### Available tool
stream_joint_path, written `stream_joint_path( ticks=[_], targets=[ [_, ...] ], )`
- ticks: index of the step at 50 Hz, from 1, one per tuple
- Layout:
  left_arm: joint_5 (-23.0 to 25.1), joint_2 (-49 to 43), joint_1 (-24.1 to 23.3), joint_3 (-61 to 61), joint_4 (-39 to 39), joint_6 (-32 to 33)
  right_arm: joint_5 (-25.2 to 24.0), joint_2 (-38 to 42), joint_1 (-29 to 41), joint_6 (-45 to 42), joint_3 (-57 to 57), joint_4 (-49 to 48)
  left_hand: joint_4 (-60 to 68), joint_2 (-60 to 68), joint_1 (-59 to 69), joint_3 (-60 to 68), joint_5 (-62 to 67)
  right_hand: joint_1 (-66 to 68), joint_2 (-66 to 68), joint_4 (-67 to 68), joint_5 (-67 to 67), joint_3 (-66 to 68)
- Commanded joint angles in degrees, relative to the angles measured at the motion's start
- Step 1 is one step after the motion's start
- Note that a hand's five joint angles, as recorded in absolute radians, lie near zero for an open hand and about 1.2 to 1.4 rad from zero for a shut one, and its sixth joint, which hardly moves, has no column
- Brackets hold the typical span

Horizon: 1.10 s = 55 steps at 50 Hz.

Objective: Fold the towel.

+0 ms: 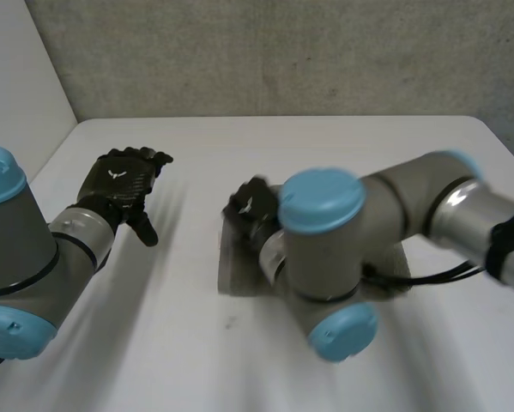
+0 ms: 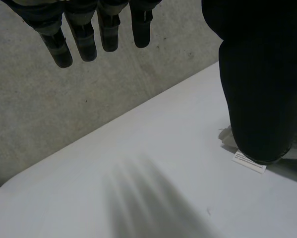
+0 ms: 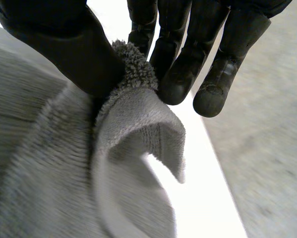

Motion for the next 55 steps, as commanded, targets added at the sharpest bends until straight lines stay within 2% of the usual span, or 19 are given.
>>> stream_joint_path(
  ticks=[1,3,4,5,6,7,9,12,14,15,17,20,25,31,33,36,49,55],
  targets=[
    [0.0,-0.1,-0.3,-0.3,0.1,0.0,-0.7,3.6,2.9,-0.7,0.6,0.2,0.8,0.8,0.5,0.8,-1.1,4.7,3.9,3.3,4.0,3.2],
    [0.0,0.0,-0.4,-0.3,0.1,0.0,-0.7,3.5,3.0,-0.7,0.7,0.3,0.8,0.8,0.5,0.8,-1.1,4.7,3.9,3.3,4.0,3.2],
    [0.0,0.0,-0.4,-0.3,0.1,0.0,-0.4,3.1,2.9,-0.9,0.7,0.5,0.8,0.8,0.5,0.8,-1.1,-0.2,-1.0,-1.7,-0.9,-1.7],
    [0.0,0.0,-0.5,-0.2,0.1,0.0,0.2,2.5,2.9,-0.8,0.9,0.6,0.8,0.8,0.5,0.8,-1.1,-37.1,-37.8,-38.5,-37.7,-38.6],
    [0.0,0.0,-0.5,-0.2,0.1,0.0,0.2,2.5,2.9,-0.8,0.9,0.6,0.8,0.8,0.5,0.8,-1.1,-37.5,-38.2,-38.9,-38.1,-38.9],
    [0.0,-0.1,-0.5,-0.2,0.1,0.0,0.3,1.1,2.5,-0.1,1.6,0.4,0.8,0.8,0.5,0.8,-1.1,-65.3,-66.1,-66.7,-66.0,-66.8],
    [0.0,-0.1,-0.6,-0.3,0.2,0.0,-0.3,-4.6,1.6,1.0,6.0,-0.2,0.8,0.8,0.5,0.8,-1.1,-65.3,-66.1,-66.7,-66.0,-66.8],
    [0.0,-0.2,-0.7,-0.3,0.2,0.0,-0.8,-8.0,0.7,1.9,9.2,-0.9,0.8,0.8,0.5,0.8,-1.1,-65.3,-66.1,-66.7,-66.0,-66.8],
    [0.1,-0.3,-1.1,0.0,0.4,0.1,-1.9,-14.4,-3.7,4.1,16.4,-3.9,0.9,1.0,0.7,1.0,-0.9,-65.3,-66.1,-66.7,-66.0,-66.8],
    [0.1,-0.3,-1.1,0.0,0.4,0.1,-1.9,-14.5,-3.7,4.1,16.5,-3.9,0.9,1.0,0.7,1.0,-0.9,-65.3,-66.1,-66.7,-66.0,-66.8],
    [0.1,-0.7,-2.7,0.8,1.1,0.3,-2.3,-20.5,-8.4,6.6,23.6,-6.3,1.1,1.2,0.9,1.2,-0.8,-65.3,-66.1,-66.7,-66.0,-66.8],
    [0.1,-1.0,-3.9,1.4,1.4,0.4,-2.5,-23.3,-10.5,7.9,26.8,-7.1,1.3,1.4,1.0,1.3,-0.6,-65.3,-66.1,-66.7,-66.0,-66.8],
    [0.2,-3.1,-9.7,4.1,2.1,0.1,-3.2,-28.6,-18.4,10.5,36.2,-8.2,1.4,1.5,1.2,1.5,-0.4,-65.3,-66.1,-66.7,-66.0,-66.8],
    [0.2,-6.2,-15.0,6.9,2.3,0.0,-4.0,-28.8,-21.8,10.7,41.0,-8.5,1.4,1.5,1.2,1.5,-0.4,-65.3,-66.1,-66.7,-66.0,-66.8],
    [0.2,-9.2,-18.0,9.1,2.5,0.0,-5.0,-28.8,-22.8,10.7,43.5,-9.4,1.4,1.5,1.2,1.5,-0.4,-65.3,-66.1,-66.7,-66.0,-66.8],
    [0.1,-13.2,-19.8,12.0,2.8,0.0,-5.6,-28.7,-23.4,10.8,45.9,-10.9,2.3,2.4,2.0,2.3,0.4,-64.6,-65.3,-66.0,-65.2,-66.0],
    [-0.7,-29.1,-20.7,28.6,2.6,0.0,-5.9,-26.1,-24.1,10.7,49.5,-16.5,4.0,4.0,3.7,4.0,2.1,-55.3,-56.1,-56.7,-55.9,-56.8],
    [-1.1,-32.8,-20.7,33.0,1.4,0.0,-5.9,-24.8,-24.2,10.7,49.3,-17.2,7.2,7.2,6.9,7.2,5.3,-54.0,-54.7,-55.4,-54.6,-55.4]
  ],
)
